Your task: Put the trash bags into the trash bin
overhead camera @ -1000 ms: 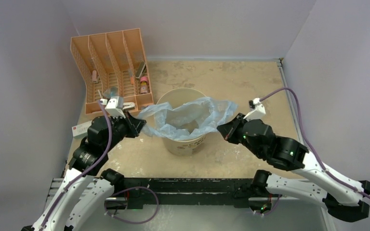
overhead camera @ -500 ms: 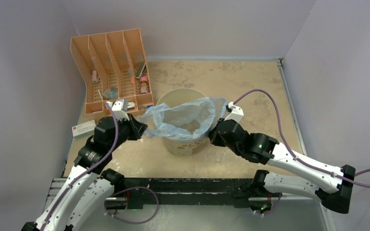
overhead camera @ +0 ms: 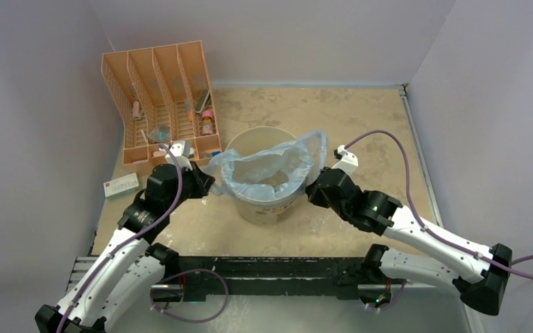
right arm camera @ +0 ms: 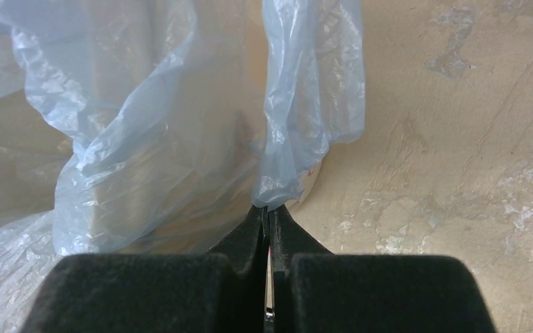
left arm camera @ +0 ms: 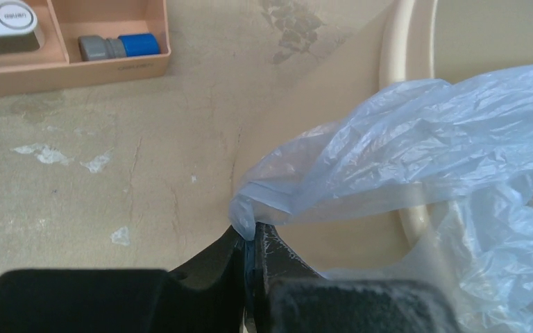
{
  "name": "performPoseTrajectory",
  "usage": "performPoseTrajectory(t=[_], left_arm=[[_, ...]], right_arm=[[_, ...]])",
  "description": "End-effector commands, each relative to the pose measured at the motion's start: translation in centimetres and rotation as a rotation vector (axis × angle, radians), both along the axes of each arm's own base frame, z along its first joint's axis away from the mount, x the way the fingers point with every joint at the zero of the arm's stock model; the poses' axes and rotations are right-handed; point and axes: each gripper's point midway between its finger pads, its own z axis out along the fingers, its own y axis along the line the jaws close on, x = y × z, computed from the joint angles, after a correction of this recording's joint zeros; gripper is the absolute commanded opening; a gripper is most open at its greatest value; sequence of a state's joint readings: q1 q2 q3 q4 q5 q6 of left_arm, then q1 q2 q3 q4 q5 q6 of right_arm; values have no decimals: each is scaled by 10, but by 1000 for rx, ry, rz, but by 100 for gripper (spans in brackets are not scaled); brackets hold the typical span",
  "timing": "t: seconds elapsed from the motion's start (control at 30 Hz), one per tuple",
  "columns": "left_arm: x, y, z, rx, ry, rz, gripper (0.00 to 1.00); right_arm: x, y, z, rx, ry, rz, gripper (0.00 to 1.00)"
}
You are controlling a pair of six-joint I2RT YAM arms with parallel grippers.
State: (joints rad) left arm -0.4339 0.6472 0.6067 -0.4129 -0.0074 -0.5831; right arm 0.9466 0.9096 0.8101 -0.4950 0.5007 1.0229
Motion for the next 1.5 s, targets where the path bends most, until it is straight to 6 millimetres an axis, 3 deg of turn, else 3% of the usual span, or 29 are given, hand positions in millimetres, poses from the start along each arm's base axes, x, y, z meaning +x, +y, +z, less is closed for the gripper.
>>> performPoseTrajectory(t=[0.0, 0.17, 0.3, 0.47, 0.6, 0.83, 0.93, 1.0, 1.13, 1.33, 1.47], left_arm=[[16, -6, 32, -40, -143, -8, 6], [16, 3, 36, -22, -154, 33, 14], [13, 12, 39, -8, -164, 63, 16], [10, 13, 44, -2, -170, 56, 24], [8, 11, 48, -3, -170, 43, 29], [1, 15, 54, -3, -152, 50, 63], [-3, 18, 60, -10, -156, 59, 69], [-5, 21, 64, -4, -167, 65, 73], [-7, 22, 77, 19, -201, 47, 76], [-8, 14, 98, 77, -313, -62, 77], [-13, -6, 122, 123, -455, -237, 77]], right_arm=[[2, 1, 8, -13, -25, 39, 6], [-2, -15, 25, -24, -50, 11, 29], [-1, -39, 63, 23, -145, -65, 65], [1, -55, 120, 88, -325, -71, 78], [9, -37, 170, 34, -557, 95, 81], [52, 22, 224, -231, -815, 296, 81], [63, 49, 229, -361, -926, 428, 81], [64, 70, 222, -464, -986, 574, 81], [61, 91, 212, -555, -1048, 731, 81], [54, 91, 201, -653, -1096, 830, 74], [48, 92, 186, -690, -1062, 922, 67]])
